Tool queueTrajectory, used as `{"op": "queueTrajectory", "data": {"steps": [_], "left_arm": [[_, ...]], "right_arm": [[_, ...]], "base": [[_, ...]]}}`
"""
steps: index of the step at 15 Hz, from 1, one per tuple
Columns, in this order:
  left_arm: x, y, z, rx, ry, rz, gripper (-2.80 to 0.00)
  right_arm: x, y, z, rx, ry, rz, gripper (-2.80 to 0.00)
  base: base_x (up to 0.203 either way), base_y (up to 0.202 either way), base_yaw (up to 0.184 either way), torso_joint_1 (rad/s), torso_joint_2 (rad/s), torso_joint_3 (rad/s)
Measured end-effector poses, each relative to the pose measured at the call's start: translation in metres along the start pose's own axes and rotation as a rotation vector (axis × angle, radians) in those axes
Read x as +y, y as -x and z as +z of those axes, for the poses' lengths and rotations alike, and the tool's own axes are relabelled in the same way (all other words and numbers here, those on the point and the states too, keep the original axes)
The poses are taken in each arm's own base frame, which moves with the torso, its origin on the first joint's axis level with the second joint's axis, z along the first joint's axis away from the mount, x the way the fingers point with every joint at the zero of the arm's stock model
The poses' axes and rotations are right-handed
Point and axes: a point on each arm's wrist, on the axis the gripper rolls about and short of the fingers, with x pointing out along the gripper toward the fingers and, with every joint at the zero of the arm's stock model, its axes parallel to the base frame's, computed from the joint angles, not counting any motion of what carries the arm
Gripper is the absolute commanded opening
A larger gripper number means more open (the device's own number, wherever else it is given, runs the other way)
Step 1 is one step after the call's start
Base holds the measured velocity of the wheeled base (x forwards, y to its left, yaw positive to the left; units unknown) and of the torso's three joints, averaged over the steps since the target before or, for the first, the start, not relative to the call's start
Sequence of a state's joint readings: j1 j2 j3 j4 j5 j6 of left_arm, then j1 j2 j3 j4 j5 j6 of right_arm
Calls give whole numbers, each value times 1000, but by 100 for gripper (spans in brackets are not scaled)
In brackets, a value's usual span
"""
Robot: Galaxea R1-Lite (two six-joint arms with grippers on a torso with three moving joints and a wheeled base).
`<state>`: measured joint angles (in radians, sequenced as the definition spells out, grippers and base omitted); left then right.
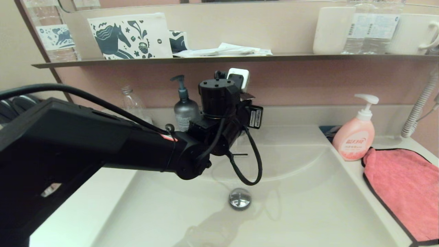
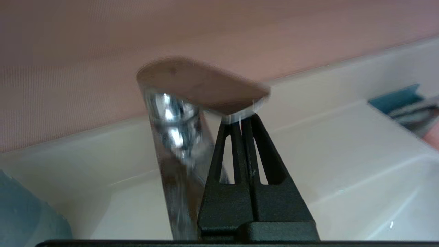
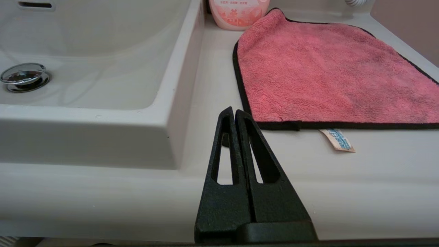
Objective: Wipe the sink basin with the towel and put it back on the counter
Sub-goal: Turn on the faucet
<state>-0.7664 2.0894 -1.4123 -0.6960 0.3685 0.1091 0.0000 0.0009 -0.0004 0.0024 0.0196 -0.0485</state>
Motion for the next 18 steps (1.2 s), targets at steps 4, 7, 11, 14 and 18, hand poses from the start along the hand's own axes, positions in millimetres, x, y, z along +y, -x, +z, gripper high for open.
{"op": "queueTrajectory", "data": {"steps": [4,7,11,14,18], "left_arm": [[-1,-3,8,2,-1,1,-280],[0,-3,15,-21,7,3,-280],[0,-3,19,-36,13,6,-280],[1,-2,23,-45,16,7,-280],[0,-1,20,-34,5,4,-280]], "right_arm": [[0,0,0,0,0,0,-280],[0,0,0,0,0,0,-280],[0,0,0,0,0,0,-280],[0,0,0,0,0,0,-280],[0,0,0,1,0,0,-280]], "base": [[0,0,0,0,0,0],[0,0,0,0,0,0],[0,0,0,0,0,0],[0,0,0,0,0,0],[0,0,0,0,0,0]]}}
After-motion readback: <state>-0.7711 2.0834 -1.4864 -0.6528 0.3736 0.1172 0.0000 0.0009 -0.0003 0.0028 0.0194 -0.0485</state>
